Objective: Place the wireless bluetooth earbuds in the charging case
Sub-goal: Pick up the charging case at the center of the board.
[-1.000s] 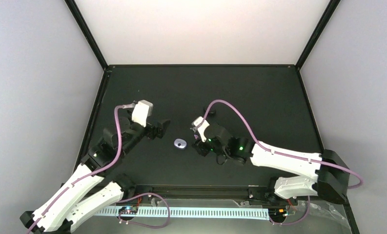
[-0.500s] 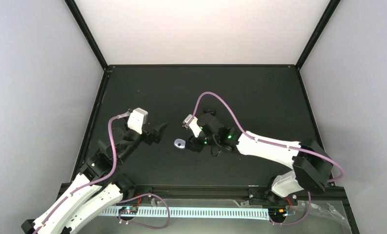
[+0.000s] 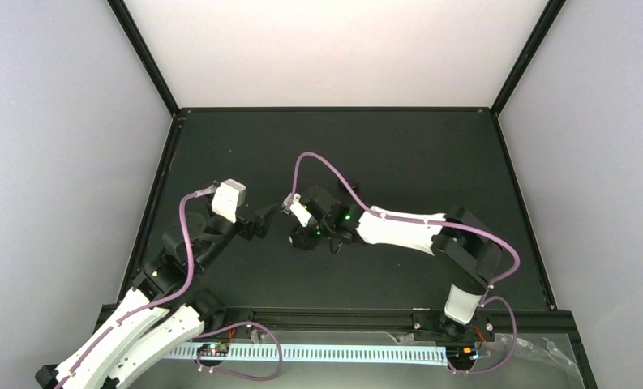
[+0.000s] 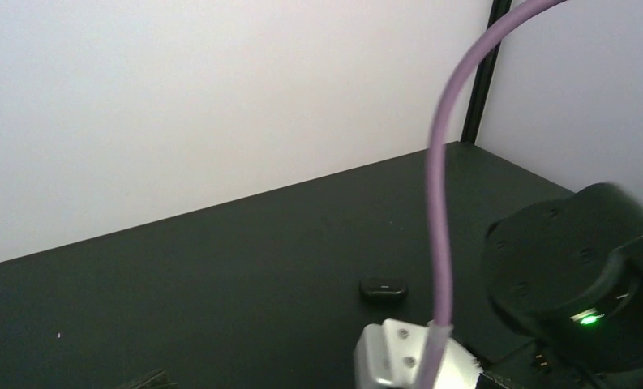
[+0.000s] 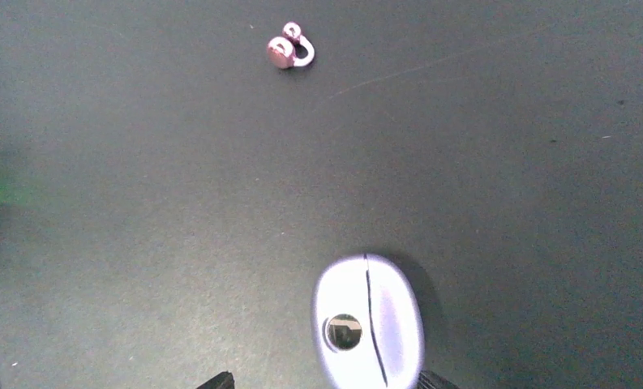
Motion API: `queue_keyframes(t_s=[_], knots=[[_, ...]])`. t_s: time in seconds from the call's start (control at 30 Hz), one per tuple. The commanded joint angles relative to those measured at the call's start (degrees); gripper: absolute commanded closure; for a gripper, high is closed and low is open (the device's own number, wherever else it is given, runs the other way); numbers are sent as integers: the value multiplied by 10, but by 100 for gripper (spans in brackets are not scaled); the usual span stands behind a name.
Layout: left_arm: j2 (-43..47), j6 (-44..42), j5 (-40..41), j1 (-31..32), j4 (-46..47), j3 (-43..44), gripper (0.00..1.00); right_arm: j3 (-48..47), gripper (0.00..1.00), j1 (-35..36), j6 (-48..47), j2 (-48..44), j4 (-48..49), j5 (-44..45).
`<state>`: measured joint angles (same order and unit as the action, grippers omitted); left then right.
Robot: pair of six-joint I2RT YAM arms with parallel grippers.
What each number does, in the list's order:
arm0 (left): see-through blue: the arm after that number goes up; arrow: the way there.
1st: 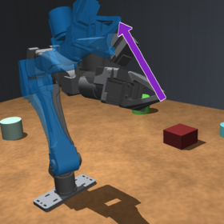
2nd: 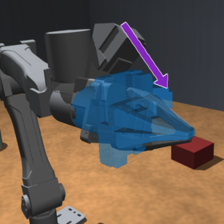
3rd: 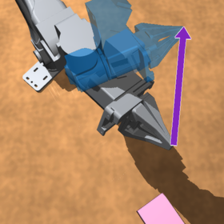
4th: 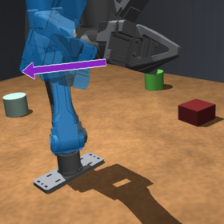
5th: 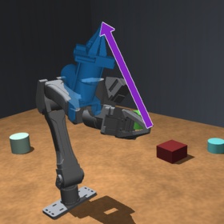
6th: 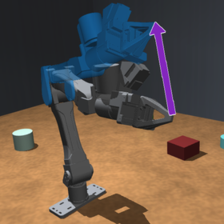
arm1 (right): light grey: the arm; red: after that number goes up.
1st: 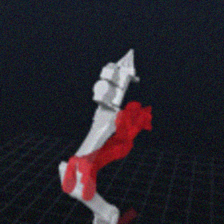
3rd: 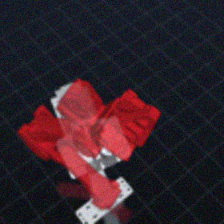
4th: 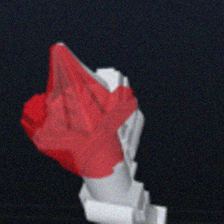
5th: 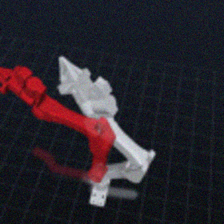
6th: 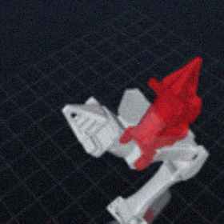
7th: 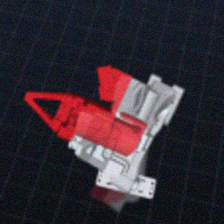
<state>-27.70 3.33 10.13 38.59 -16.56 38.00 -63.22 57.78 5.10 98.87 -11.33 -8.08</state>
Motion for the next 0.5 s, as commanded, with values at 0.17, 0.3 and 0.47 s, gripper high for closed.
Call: queue_keyframes(t_s=[0.17, 0.3, 0.47], knots=[[5, -12, 0, -1, 15, -4, 1, -57, 37, -8, -4, 81, 8, 0], [4, -13, 0, 0, 15, -4, 1, -70, 34, -8, -4, 103, 2, -15], [5, -13, -2, 0, 16, -5, 1, -75, 33, -8, 1, 118, -7, -34]])
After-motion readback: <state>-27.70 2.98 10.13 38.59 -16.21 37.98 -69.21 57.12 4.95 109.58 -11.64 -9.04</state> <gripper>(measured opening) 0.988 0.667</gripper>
